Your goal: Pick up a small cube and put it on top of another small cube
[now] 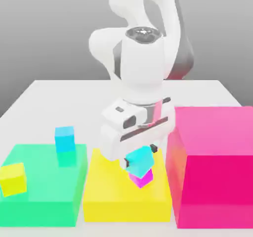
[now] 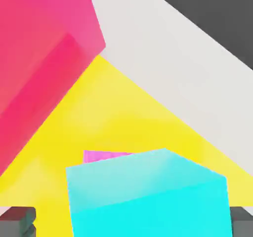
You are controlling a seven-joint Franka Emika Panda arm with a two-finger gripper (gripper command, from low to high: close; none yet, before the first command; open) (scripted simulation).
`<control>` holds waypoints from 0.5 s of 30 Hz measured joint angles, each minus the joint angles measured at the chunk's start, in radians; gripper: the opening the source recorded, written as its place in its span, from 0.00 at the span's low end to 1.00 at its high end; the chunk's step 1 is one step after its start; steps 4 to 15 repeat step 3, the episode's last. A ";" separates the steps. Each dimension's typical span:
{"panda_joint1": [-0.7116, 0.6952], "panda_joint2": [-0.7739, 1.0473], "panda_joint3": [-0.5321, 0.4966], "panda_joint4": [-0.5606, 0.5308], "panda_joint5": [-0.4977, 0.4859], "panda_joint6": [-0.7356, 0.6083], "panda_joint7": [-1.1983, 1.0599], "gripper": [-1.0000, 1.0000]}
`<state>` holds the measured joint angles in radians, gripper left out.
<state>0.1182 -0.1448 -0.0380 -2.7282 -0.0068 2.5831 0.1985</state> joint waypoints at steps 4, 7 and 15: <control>-0.002 -0.094 0.002 0.021 -0.005 -0.115 0.003 1.00; -0.002 -0.094 0.002 0.021 -0.005 -0.115 0.003 1.00; -0.002 -0.094 0.002 0.021 -0.005 -0.115 0.003 1.00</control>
